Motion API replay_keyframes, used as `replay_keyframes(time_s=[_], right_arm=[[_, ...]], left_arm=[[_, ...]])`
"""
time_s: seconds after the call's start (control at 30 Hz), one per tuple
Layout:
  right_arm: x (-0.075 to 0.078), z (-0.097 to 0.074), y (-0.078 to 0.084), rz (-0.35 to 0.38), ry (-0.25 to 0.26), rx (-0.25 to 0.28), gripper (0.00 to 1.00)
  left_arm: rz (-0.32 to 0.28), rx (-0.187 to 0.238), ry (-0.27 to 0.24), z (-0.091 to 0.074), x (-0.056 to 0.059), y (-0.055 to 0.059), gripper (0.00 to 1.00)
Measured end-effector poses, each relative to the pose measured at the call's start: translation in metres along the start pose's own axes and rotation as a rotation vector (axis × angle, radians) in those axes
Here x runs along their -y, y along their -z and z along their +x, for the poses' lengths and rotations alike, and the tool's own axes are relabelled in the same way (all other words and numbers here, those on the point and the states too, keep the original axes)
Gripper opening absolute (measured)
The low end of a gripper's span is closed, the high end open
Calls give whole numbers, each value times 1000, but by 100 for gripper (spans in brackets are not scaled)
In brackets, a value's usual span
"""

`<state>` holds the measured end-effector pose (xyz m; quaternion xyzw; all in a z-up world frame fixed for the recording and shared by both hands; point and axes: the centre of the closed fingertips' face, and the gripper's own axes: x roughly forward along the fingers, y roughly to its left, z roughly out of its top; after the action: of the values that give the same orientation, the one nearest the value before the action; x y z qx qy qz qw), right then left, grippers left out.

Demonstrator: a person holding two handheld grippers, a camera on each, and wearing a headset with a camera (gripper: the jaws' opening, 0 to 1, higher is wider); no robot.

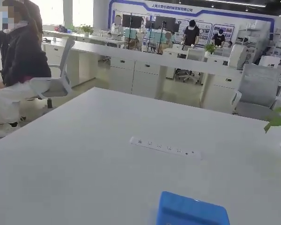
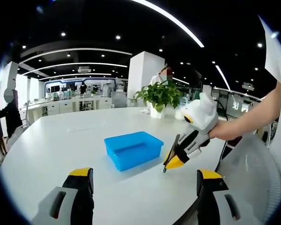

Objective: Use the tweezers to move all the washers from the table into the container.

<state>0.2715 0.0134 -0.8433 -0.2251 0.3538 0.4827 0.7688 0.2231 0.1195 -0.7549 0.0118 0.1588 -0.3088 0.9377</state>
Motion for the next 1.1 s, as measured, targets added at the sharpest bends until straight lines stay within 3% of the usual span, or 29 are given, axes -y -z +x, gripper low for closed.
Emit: replay_keyframes(time_s=[0.27,0.57,0.83,1.1], right_arm=[[0,-2,-2,26,-14,23,5],[3,-26,-19,23,-65,22,5],[15,-46,-34,11,-125,-27,5],[42,-54,-54,-17,-91,-39,5]], left_arm=[[0,-1,-3,0,-1,0,93],[-5,2,-14,-1,-3,0,92],[-8,4,-17,-1,-4,0,92],[-10,5,-21,-1,-5,0,92]])
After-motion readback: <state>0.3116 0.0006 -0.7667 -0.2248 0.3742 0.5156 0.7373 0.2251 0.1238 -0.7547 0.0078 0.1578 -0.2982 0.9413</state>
